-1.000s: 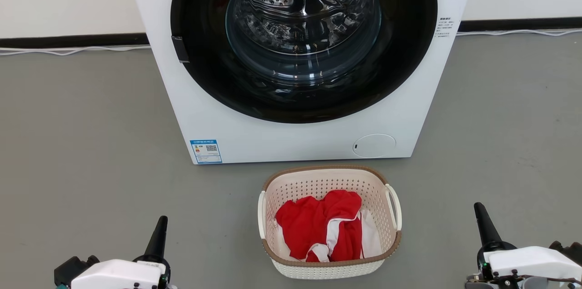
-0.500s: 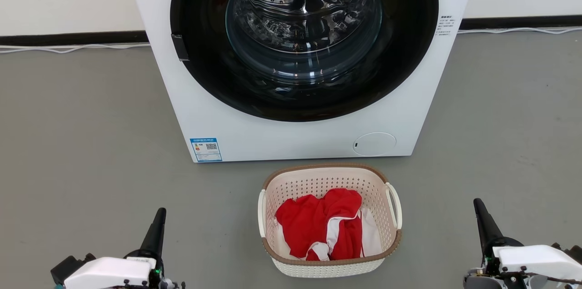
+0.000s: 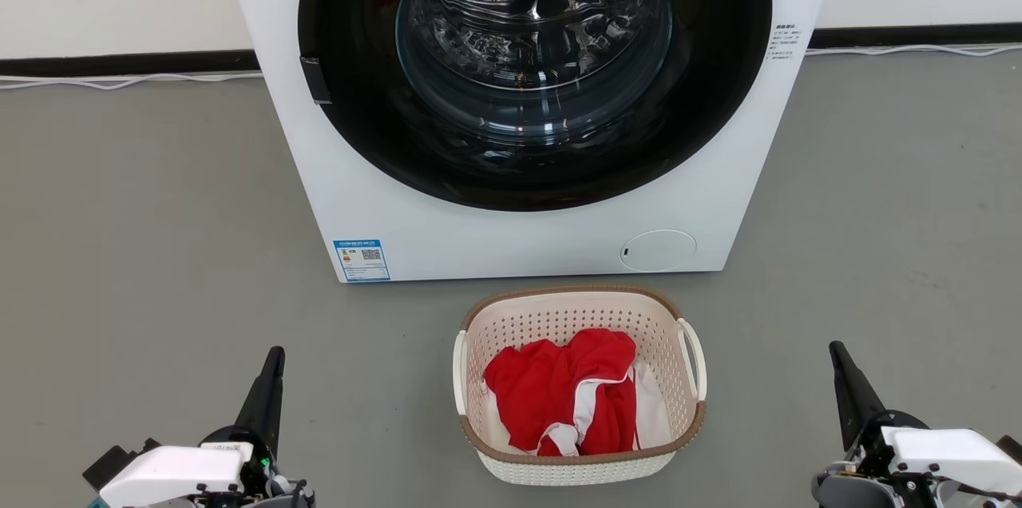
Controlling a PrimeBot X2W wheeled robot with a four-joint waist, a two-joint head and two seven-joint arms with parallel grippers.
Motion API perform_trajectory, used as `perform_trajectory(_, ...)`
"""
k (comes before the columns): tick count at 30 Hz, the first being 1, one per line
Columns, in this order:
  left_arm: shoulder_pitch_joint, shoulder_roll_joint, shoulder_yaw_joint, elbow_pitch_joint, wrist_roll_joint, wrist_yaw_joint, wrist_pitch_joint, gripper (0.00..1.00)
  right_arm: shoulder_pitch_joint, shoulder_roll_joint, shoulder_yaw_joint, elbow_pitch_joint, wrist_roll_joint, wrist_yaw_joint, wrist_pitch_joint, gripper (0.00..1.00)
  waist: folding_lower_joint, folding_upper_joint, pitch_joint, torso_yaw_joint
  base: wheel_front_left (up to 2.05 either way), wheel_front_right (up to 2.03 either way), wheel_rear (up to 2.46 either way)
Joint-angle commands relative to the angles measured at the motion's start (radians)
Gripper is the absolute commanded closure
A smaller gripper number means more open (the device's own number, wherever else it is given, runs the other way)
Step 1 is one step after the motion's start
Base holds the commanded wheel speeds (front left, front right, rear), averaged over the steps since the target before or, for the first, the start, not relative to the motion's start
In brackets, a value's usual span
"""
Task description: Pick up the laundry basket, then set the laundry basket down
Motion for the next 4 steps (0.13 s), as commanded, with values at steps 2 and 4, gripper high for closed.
perform_trajectory(2, -0.057, 0.01, 0.038, -0.035, -0.037, -0.015, 0.015, 1.0, -0.059, -0.001, 0.016, -0.04, 0.046, 0.007, 0.016, 1.0, 0.0, -0.0001, 0.001, 0.0, 0.0, 0.0, 0.0)
perform_trajectory(4, -0.057, 0.009, 0.038, -0.035, -0.038, -0.015, 0.015, 1.0, -0.059, -0.001, 0.016, -0.04, 0.048, 0.007, 0.016, 1.0, 0.0, -0.0001, 0.001, 0.0, 0.0, 0.0, 0.0)
